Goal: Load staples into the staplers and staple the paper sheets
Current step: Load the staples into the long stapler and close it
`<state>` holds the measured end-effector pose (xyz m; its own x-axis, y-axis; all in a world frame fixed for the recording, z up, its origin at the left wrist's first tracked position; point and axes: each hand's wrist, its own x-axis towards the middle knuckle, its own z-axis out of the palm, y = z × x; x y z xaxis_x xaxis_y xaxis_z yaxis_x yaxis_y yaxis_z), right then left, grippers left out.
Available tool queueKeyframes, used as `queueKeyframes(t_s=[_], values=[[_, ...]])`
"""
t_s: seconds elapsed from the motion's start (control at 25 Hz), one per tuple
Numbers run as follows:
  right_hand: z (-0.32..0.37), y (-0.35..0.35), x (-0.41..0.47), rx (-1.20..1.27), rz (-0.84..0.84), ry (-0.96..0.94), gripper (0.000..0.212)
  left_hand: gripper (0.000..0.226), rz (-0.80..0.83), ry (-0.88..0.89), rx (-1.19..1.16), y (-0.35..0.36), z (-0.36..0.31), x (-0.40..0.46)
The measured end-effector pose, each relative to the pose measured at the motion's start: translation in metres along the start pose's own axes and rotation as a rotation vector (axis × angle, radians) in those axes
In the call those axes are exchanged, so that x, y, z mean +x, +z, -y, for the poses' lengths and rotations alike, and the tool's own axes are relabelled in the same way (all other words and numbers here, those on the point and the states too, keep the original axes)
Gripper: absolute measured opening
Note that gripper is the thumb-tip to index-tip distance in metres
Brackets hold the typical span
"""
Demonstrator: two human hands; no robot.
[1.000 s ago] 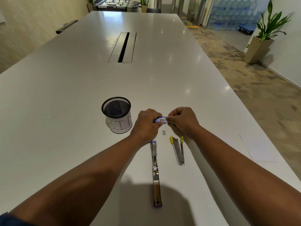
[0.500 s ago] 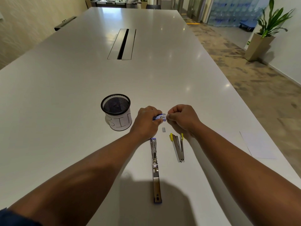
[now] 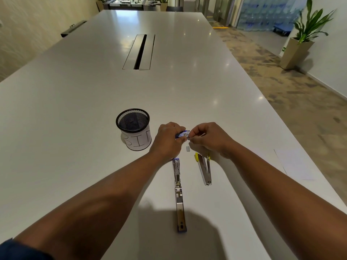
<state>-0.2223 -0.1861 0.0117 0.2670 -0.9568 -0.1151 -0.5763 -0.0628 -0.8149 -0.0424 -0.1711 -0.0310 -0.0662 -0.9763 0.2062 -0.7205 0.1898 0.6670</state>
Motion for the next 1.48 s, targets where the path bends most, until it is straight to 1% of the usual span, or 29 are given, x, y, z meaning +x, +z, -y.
queueKeyframes(t_s=[0.08, 0.12, 0.24, 0.32, 0.44, 0.52, 0.6, 0.68, 0.72, 0.8, 0.88, 0.92, 0.96, 1.04, 1.08, 1.16, 1.2, 1.28, 1.32, 1.4, 1.48], values=[[0.004, -0.004, -0.003, -0.062, 0.11, 0.008, 0.013, 0.039, -0.015, -0.004, -0.005, 0.0, 0.001, 0.0], [0.006, -0.004, -0.004, -0.128, 0.133, 0.01, 0.018, 0.041, -0.022, -0.007, -0.007, 0.0, 0.0, -0.001], [0.009, 0.004, -0.005, -0.334, 0.127, -0.021, 0.027, 0.047, -0.035, -0.026, -0.026, -0.002, -0.002, -0.003], [0.011, 0.009, -0.006, -0.403, 0.111, -0.05, 0.025, 0.044, -0.071, -0.033, -0.077, -0.005, -0.002, -0.006], [0.012, 0.013, -0.008, -0.427, 0.095, -0.079, 0.018, 0.033, -0.138, -0.023, -0.139, -0.008, -0.001, -0.014], [0.012, 0.016, -0.012, -0.417, 0.064, -0.122, 0.014, 0.026, -0.151, -0.089, -0.254, -0.009, -0.001, -0.02], [0.013, 0.018, -0.018, -0.393, 0.014, -0.178, 0.01, 0.022, -0.12, -0.158, -0.398, -0.012, -0.001, -0.028], [0.015, 0.021, -0.024, -0.348, -0.016, -0.218, 0.008, 0.016, -0.081, -0.172, -0.457, -0.015, 0.0, -0.035], [0.018, 0.022, -0.028, -0.33, -0.028, -0.233, 0.013, 0.013, -0.054, -0.17, -0.493, -0.018, 0.0, -0.039], [0.022, 0.025, -0.036, -0.319, -0.067, -0.267, 0.018, 0.014, 0.015, -0.187, -0.671, -0.022, -0.004, -0.046], [0.025, 0.028, -0.045, -0.309, -0.106, -0.316, 0.009, 0.014, 0.086, -0.23, -0.884, -0.029, -0.011, -0.052], [0.027, 0.03, -0.051, -0.302, -0.12, -0.345, 0.007, 0.013, 0.101, -0.243, -0.927, -0.034, -0.015, -0.056], [0.027, 0.031, -0.057, -0.296, -0.137, -0.367, 0.013, 0.013, 0.097, -0.256, -0.923, -0.04, -0.017, -0.059], [0.027, 0.036, -0.069, -0.267, -0.196, -0.361, 0.024, 0.015, 0.062, -0.249, -0.812, -0.046, -0.019, -0.066], [0.028, 0.04, -0.075, -0.235, -0.239, -0.336, 0.024, 0.015, 0.045, -0.255, -0.791, -0.048, -0.02, -0.07], [0.031, 0.052, -0.093, -0.151, -0.302, -0.245, 0.016, 0.015, 0.033, -0.309, -0.845, -0.049, -0.021, -0.078], [0.032, 0.059, -0.102, -0.101, -0.308, -0.201, 0.012, 0.014, 0.035, -0.338, -0.884, -0.049, -0.021, -0.083], [0.033, 0.076, -0.12, 0.017, -0.284, -0.154, 0.005, 0.014, 0.031, -0.372, -0.906, -0.047, -0.019, -0.089], [0.032, 0.082, -0.127, 0.056, -0.273, -0.149, 0.006, 0.014, 0.029, -0.382, -0.899, -0.047, -0.019, -0.092], [0.027, 0.093, -0.135, 0.004, -0.286, -0.141, 0.012, 0.016, 0.024, -0.385, -0.876, -0.048, -0.018, -0.095], [0.02, 0.1, -0.137, -0.081, -0.309, -0.131, 0.018, 0.015, 0.029, -0.353, -0.743, -0.05, -0.017, -0.097]])
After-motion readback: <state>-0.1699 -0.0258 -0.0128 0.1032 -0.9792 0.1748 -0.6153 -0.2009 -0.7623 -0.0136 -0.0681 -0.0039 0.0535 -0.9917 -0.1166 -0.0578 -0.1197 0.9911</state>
